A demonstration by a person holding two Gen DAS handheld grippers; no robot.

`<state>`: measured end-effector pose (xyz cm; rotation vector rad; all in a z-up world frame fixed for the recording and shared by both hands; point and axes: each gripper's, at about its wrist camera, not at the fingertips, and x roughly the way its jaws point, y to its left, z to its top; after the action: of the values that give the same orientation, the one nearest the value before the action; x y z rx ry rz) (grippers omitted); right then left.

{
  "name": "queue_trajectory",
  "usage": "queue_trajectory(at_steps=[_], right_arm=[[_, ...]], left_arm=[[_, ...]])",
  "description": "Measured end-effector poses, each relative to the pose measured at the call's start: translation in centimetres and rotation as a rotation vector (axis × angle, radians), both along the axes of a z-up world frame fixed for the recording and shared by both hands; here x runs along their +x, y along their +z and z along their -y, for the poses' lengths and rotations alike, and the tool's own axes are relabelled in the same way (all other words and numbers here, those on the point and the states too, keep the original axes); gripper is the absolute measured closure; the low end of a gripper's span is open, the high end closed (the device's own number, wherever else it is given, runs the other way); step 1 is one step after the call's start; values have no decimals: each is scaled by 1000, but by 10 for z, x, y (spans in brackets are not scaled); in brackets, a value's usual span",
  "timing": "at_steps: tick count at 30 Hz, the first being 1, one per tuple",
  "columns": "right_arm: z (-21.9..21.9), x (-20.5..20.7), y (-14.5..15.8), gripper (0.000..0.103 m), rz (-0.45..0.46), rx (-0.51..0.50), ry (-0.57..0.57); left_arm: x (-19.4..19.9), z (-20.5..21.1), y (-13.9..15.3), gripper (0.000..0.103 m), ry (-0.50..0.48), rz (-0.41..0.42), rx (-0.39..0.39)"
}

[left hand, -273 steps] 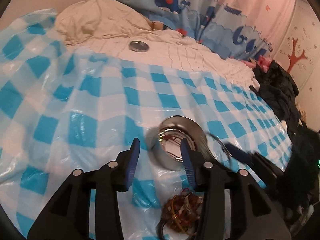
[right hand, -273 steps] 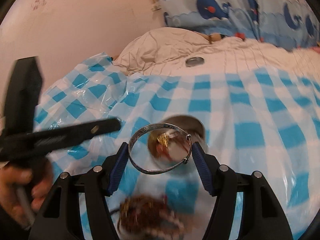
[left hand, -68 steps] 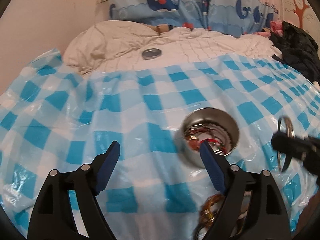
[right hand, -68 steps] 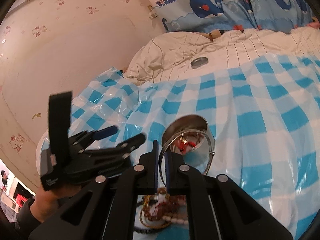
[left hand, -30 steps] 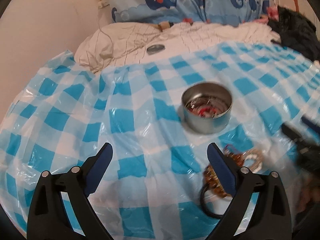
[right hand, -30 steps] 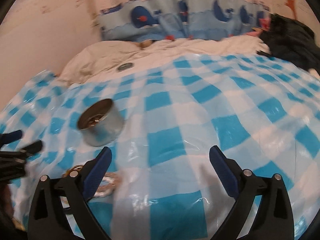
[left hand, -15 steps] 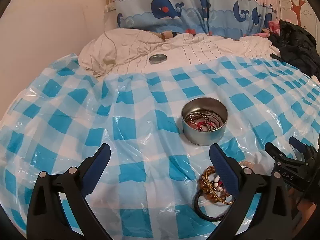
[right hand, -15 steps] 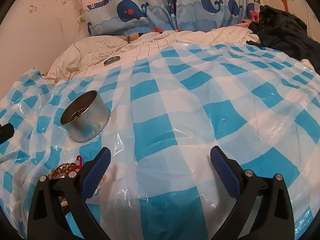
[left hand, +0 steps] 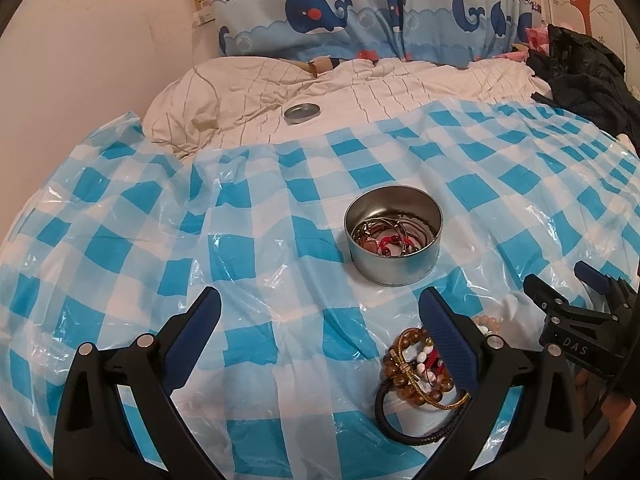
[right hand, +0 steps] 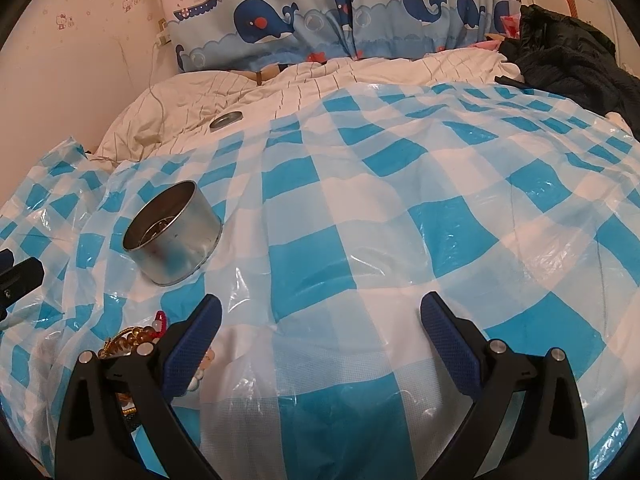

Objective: Organize jewelry

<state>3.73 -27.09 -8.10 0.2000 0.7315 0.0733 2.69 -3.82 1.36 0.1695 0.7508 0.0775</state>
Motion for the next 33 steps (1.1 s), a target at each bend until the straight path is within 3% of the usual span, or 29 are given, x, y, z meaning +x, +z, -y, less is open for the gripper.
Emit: queue_trajectory(at_steps=[33], right_arm=[[-1, 1, -2, 7, -7, -2, 0]], left_arm=[[0, 0, -3, 8, 1, -7, 2]])
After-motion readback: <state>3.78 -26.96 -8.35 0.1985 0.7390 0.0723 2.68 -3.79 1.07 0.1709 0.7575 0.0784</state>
